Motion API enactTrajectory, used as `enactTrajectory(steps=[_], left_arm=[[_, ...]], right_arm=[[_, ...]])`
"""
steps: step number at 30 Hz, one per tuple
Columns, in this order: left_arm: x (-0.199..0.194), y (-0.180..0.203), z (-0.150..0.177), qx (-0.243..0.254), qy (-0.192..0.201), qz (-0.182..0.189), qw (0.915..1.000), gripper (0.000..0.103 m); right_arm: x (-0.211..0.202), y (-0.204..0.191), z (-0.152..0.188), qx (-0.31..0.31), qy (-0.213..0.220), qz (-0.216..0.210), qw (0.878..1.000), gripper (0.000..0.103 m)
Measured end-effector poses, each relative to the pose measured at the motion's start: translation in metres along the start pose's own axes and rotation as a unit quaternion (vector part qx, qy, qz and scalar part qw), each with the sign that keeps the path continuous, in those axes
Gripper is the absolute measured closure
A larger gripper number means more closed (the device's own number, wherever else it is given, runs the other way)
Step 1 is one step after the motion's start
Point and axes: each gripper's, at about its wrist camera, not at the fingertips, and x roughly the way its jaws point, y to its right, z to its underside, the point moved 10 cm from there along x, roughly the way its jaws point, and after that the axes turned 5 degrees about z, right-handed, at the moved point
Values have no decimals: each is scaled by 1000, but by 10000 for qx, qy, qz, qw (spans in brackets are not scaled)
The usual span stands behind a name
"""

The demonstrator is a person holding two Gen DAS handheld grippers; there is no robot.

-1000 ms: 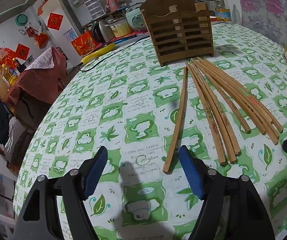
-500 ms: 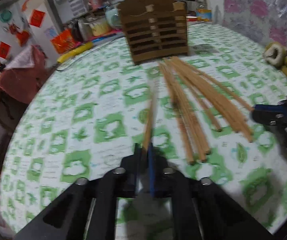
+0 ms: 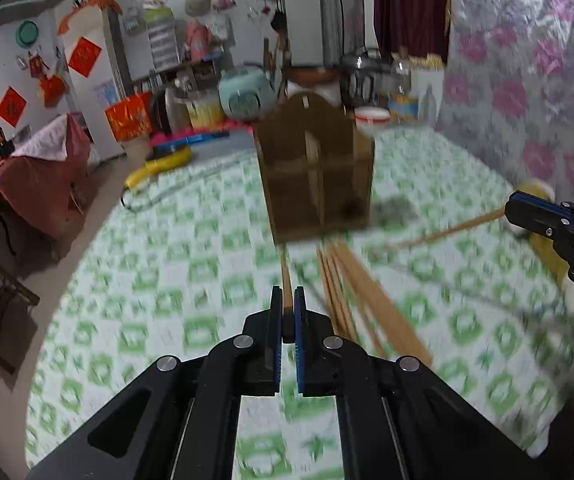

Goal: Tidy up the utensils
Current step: 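Lift both chopsticks over the wooden holder and open both tools to drop them in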

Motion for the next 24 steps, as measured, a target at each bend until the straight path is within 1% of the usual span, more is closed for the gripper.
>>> enactTrajectory(steps=[4,8,10,13,15,16,18,19,22,24], left_arm=[[-7,-2,-51,-20,336,-4,9994,97],[-20,-2,-93,-47,611,136,9980,97],[-27,-3,-122,-119,827,205,9963,97],[-31,-7,-156,-268,1078,258,9935,97],[-32,-10,-180,-406,1262,321,9907,97],[-33,-13,-195,-502,1408,366,9881,97],[-34,-18,-215,-623,1663,409,9832,97],[-36,-22,-229,-688,1863,345,9795,97],[-33,-31,-255,-826,2242,208,9708,97],[-21,-35,-260,-870,2343,131,9682,97]], right_arm=[[1,7,-46,191,318,-12,9993,97],[0,11,-82,347,559,-75,9978,97],[1,13,-105,414,736,-107,9964,97],[4,16,-133,533,1018,-90,9933,97],[5,19,-151,644,1269,1,9898,97],[7,21,-162,735,1396,-5,9875,97],[12,27,-178,895,1590,-8,9832,97],[14,29,-184,936,1667,23,9815,97],[25,38,-194,1040,1857,105,9770,97],[39,41,-192,1096,1836,85,9768,97]])
